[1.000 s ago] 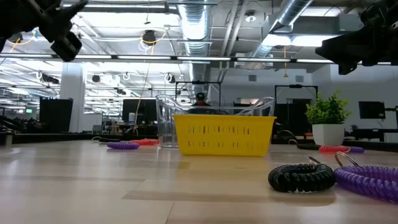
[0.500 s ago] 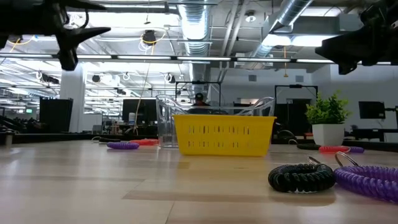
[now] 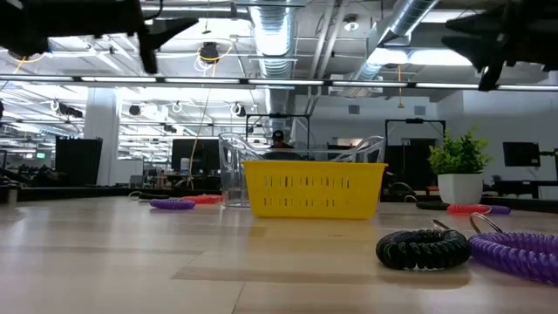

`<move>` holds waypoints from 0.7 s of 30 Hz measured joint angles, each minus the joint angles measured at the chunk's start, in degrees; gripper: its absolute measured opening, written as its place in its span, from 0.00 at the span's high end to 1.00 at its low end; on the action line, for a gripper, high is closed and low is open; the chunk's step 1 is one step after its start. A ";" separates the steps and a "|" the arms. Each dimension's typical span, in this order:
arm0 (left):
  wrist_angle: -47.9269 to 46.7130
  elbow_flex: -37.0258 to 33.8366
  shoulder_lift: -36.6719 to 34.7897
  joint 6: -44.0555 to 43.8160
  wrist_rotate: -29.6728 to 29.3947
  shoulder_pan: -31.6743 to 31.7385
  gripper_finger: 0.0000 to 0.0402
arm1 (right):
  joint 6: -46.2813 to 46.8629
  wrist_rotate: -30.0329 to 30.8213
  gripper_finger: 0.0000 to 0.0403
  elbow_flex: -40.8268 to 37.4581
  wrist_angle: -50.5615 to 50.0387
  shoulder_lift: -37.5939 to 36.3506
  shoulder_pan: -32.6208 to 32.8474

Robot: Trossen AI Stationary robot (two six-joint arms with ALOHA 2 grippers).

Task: Sort spring keychains
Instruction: Put the top left black spring keychain into the top transparent bin

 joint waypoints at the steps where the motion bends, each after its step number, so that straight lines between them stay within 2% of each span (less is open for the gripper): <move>1: -0.53 0.66 0.00 0.01 3.30 2.01 0.59 | 0.02 -0.02 0.68 0.00 2.22 0.00 -0.42; 4: -5.87 3.15 -0.02 0.11 10.18 6.52 0.59 | 1.33 -0.02 0.68 0.00 7.57 0.00 -1.33; 6: -13.23 5.57 -0.02 1.39 12.54 8.48 0.59 | 3.71 -0.01 0.68 0.02 9.50 -0.02 -1.69; 13: -45.15 16.21 0.46 6.73 12.72 13.03 0.59 | 11.68 0.24 0.68 0.02 5.25 0.00 -3.06; 17: -55.24 20.47 0.48 6.80 12.31 15.52 0.59 | 14.99 0.44 0.68 0.02 2.34 0.00 -4.34; 21: -68.51 24.63 0.81 6.40 7.56 16.91 0.59 | 17.26 0.42 0.68 0.02 0.39 0.02 -6.01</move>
